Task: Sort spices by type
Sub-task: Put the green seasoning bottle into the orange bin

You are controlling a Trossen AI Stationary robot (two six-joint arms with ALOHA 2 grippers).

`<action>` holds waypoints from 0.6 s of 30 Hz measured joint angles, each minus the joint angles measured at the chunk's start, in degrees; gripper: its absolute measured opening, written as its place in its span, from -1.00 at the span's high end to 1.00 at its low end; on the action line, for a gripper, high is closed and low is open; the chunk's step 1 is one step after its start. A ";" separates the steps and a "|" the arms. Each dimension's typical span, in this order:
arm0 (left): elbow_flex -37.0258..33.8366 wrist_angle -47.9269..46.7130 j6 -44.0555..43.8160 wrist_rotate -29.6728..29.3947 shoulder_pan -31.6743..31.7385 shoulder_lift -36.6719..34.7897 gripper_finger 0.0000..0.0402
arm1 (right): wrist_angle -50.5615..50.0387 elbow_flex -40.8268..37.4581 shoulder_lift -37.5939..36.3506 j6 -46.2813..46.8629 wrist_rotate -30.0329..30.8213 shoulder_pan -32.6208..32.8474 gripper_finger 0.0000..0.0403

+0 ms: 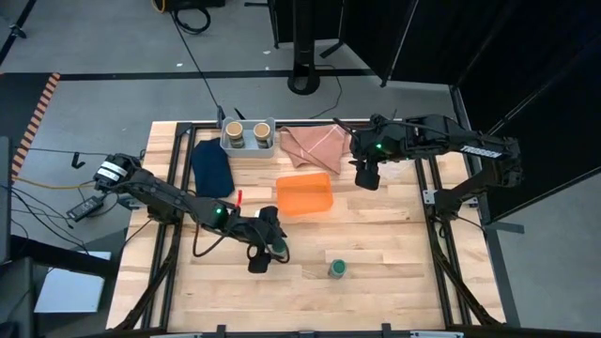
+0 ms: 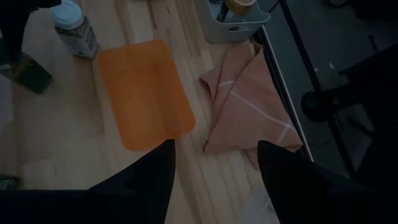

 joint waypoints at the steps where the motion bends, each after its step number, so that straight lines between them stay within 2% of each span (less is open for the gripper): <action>1: 0.00 -0.01 -0.01 -0.45 0.00 0.00 -0.53 | 0.00 0.00 0.00 0.00 0.00 -0.04 -0.16; 18: -5.57 7.95 -2.90 -0.29 0.00 0.00 -0.51 | 0.02 0.00 0.02 0.04 -0.04 -0.11 -0.16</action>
